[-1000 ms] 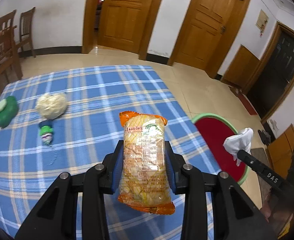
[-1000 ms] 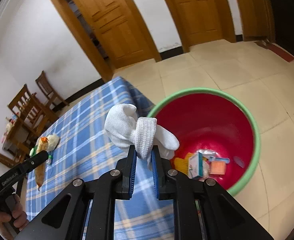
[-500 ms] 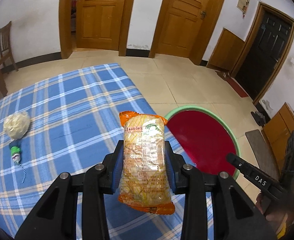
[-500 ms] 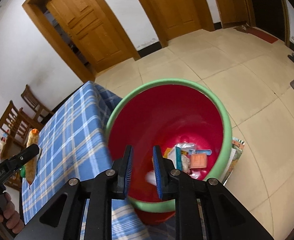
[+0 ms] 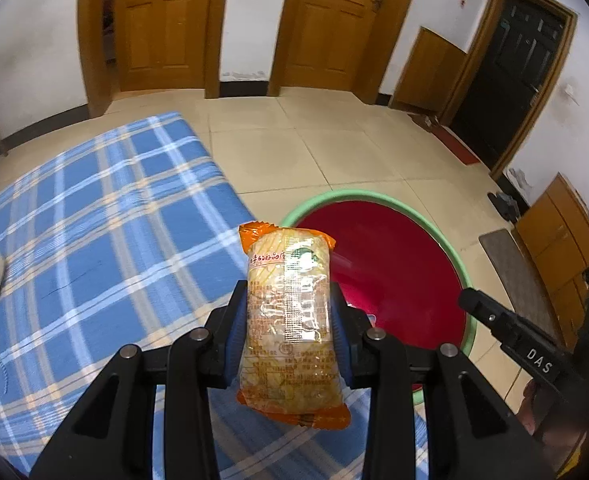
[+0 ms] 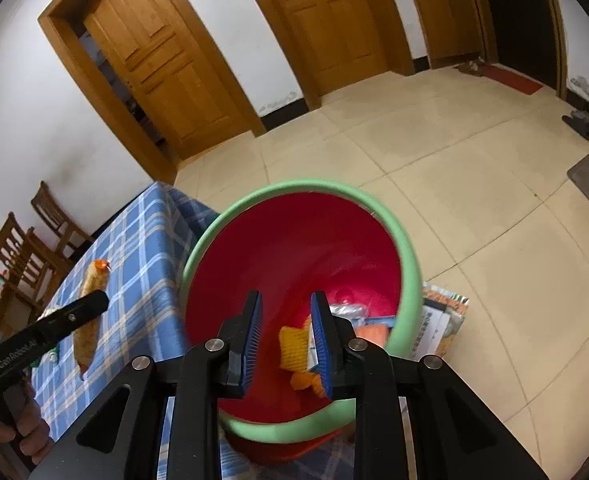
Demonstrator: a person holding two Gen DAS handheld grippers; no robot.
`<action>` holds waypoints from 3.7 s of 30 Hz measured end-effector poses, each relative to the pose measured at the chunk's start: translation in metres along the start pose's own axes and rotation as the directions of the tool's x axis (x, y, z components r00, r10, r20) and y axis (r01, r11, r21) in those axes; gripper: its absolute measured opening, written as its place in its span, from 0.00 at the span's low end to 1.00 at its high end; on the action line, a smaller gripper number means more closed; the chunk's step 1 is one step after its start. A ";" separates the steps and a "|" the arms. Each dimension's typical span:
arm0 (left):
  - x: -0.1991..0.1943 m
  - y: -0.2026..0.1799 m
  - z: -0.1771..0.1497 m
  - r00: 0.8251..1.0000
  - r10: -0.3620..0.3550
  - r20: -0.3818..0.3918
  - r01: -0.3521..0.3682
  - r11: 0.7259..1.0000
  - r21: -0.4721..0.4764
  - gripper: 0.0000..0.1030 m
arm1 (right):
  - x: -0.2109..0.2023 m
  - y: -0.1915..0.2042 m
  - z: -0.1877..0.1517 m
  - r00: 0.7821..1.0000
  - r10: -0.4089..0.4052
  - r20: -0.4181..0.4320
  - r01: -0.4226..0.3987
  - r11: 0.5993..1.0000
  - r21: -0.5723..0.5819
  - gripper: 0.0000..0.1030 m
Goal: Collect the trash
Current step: 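Open both tools over the red bucket to drop the sock and snack bag, then move the left tool to the table and grasp the green toy figure, then grasp the crumpled paper ball with the right tool while the left tool holds the figure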
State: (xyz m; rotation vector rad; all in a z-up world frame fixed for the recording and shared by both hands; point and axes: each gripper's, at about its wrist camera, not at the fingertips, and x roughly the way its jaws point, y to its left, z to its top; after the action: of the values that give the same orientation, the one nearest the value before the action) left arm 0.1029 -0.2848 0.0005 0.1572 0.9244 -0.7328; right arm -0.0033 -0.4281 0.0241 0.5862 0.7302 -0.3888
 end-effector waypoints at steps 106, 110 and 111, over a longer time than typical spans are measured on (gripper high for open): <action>-0.108 0.315 -0.087 0.887 0.451 0.097 -0.335 0.774 -0.537 0.21 | 0.048 0.235 -0.025 0.980 0.117 -0.161 -0.168 0.920 -0.353 0.46; -0.114 0.327 -0.094 0.865 0.492 0.100 -0.354 0.738 -0.575 0.21 | 0.061 0.268 -0.037 0.969 0.147 -0.196 -0.215 0.893 -0.394 0.46; -0.115 0.330 -0.096 0.863 0.495 0.100 -0.353 0.733 -0.582 0.21 | 0.064 0.276 -0.040 0.967 0.155 -0.203 -0.227 0.887 -0.403 0.46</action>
State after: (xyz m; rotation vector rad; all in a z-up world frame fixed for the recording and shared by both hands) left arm 0.2045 0.0620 -0.0285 -0.2264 0.7797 -0.0277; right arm 0.1645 -0.1984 0.0537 0.2744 0.8774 0.0108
